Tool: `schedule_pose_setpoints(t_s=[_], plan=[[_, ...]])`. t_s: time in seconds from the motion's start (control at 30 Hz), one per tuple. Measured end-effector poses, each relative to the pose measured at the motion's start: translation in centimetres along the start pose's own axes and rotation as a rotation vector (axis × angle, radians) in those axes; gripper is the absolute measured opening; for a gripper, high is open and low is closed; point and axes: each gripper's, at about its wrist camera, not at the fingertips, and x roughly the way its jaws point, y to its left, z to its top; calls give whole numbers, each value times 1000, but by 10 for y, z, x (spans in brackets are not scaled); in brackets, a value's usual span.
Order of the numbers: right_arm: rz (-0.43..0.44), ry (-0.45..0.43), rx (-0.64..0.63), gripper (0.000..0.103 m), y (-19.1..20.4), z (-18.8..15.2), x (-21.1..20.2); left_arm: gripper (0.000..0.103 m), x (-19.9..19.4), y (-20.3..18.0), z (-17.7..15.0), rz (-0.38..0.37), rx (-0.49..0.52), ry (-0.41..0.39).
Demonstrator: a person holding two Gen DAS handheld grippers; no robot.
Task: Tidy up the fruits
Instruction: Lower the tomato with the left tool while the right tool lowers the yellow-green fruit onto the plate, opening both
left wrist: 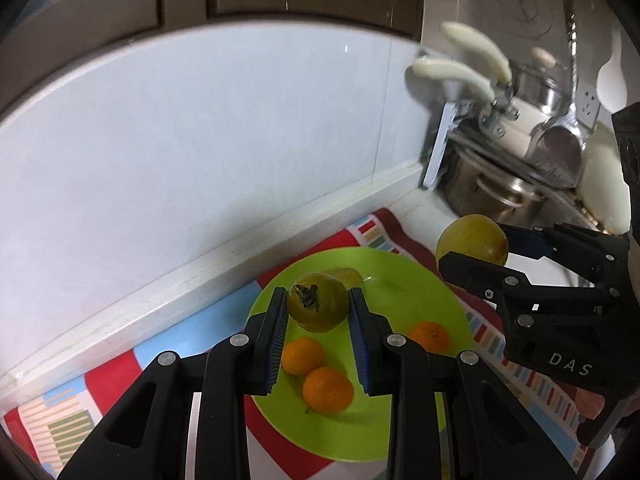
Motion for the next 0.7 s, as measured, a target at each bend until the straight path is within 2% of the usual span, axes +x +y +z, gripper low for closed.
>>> schedule_pose_setpoints(t_s=[0.23, 0.53, 0.7], plan=[[9, 92, -1, 51, -8, -5, 41, 30, 36, 3, -3, -11, -3, 64], [19, 145, -1, 51, -11, -8, 63, 30, 59, 5, -7, -22, 10, 113], [15, 157, 0, 52, -10, -10, 65, 39, 56, 4, -6, -2, 23, 102]])
